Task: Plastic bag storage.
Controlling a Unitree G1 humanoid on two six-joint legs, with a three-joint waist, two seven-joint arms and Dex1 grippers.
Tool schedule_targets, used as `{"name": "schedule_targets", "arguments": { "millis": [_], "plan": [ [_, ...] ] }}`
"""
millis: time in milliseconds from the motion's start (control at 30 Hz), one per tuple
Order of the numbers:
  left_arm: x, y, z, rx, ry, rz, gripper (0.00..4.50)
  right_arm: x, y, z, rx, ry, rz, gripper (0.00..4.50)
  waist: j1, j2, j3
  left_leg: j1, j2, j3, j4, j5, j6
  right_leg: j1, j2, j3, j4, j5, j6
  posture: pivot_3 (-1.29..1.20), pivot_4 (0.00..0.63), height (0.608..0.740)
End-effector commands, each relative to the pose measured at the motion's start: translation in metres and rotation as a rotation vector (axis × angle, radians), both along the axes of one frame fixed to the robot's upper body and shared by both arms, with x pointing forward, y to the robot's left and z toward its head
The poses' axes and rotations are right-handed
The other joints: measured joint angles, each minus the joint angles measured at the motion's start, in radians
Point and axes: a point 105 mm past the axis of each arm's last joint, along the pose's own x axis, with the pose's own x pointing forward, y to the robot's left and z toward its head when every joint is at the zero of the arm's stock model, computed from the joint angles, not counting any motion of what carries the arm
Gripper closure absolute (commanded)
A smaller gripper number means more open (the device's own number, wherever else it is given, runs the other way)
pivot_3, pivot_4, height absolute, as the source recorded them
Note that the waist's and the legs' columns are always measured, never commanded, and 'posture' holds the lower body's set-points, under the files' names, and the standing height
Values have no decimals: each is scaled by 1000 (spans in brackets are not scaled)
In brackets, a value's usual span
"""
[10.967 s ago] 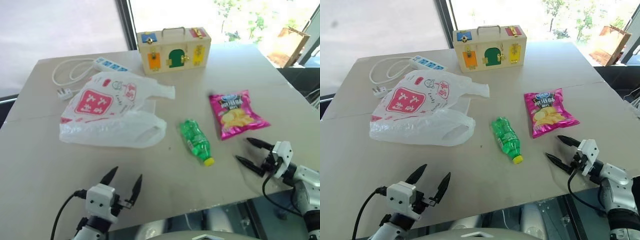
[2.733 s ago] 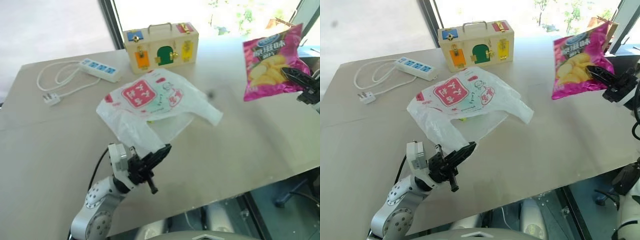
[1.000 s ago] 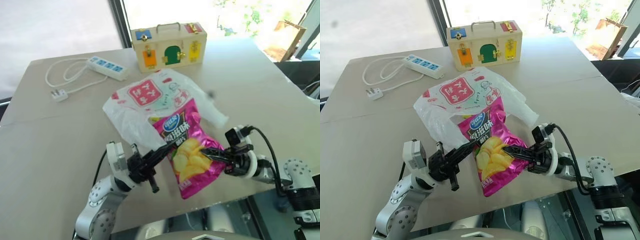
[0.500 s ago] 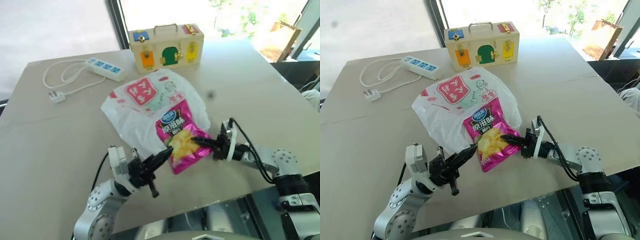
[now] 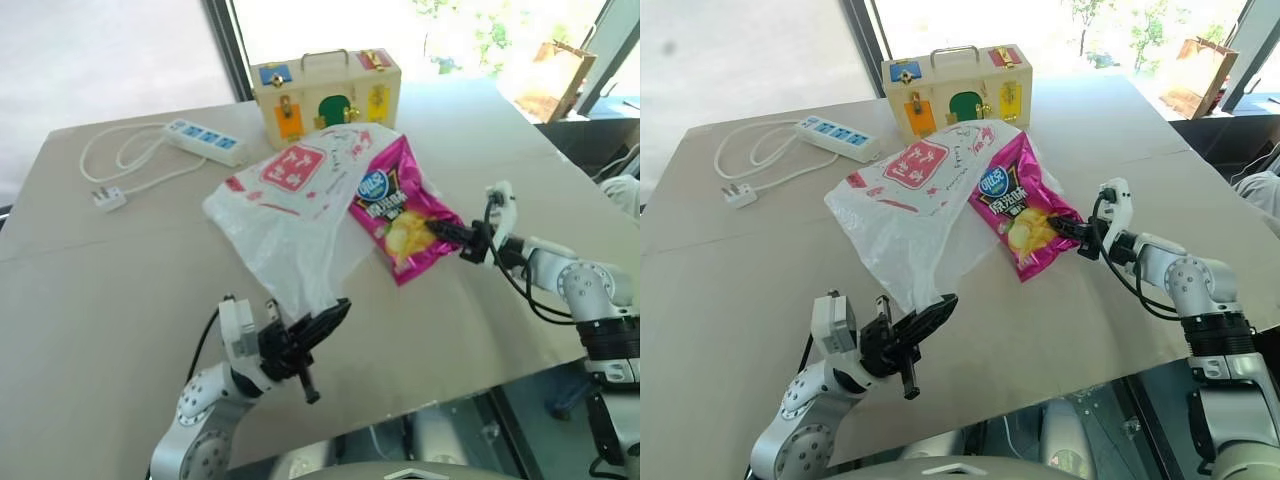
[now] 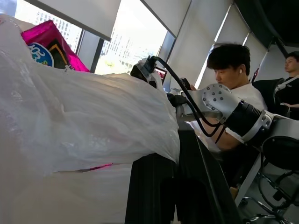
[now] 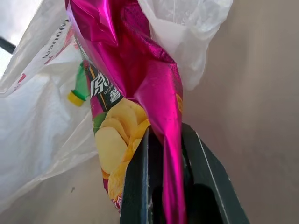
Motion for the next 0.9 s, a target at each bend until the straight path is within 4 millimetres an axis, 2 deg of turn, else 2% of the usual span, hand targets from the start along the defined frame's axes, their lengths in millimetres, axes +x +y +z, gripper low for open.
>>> {"name": "schedule_targets", "arguments": {
  "millis": [33, 200, 233, 300, 367, 467, 667, 800, 900],
  "plan": [
    [-1, -1, 1, -4, -26, -8, 4500, -18, 10, 19, 109, 12, 118, 2917, 1, 0, 0, 0, 0, 0, 0, 0, 0, 0, 0, 0, 0, 0, 0, 0, 150, 740],
    [1, 1, 0, -8, -27, -6, 4500, -32, 6, 15, 162, 73, 141, 369, 4, 0, 0, -1, 0, 0, -1, 0, 0, 0, -1, 0, -2, 0, 0, 0, 150, 740],
    [1, 0, 0, -10, -27, -7, 4500, -35, 4, 12, 175, 89, 137, 75, 5, 0, 0, -1, 0, 0, -1, 0, 0, 0, -1, 0, -2, 0, 0, 0, 150, 740],
    [2, 0, 0, -12, -27, -10, 4500, -43, 5, 4, 152, 102, 134, 75, 9, 0, 0, -1, 0, -1, -2, 0, 0, 0, -1, -1, -3, 0, 0, 0, 150, 740],
    [2, 0, 0, -13, -25, -13, 4500, -51, 14, -9, 77, 87, 133, 75, 8, 1, 0, -1, 0, -1, -2, 0, 0, 0, -1, -1, -3, 0, 0, 0, 150, 740],
    [3, -1, 0, -14, -24, -19, 4500, -42, 25, -26, 11, 58, 15, 75, -1, 1, 0, 0, 0, 0, -4, 0, 0, 0, 0, 0, -3, 0, 0, 0, 150, 740],
    [2, -1, 0, -12, -23, -26, 4500, -29, 53, -22, 67, 32, -37, 75, 0, 1, 1, 2, 0, 1, -4, 0, 0, -1, 0, 3, 0, 0, 0, 0, 150, 740],
    [1, 0, -1, -8, -24, -27, 4500, -16, 54, -21, 125, 64, -121, 75, 0, 1, 1, 2, 0, 1, -4, 0, 0, -1, 1, 2, -1, 0, 0, 0, 150, 740],
    [2, 0, 0, -8, -26, -23, 4500, -17, 52, -24, 106, 65, -130, 917, 1, 2, 1, 2, 0, 0, -5, 0, 0, -1, 0, 2, -1, 0, 0, 0, 150, 740]
  ]
}}
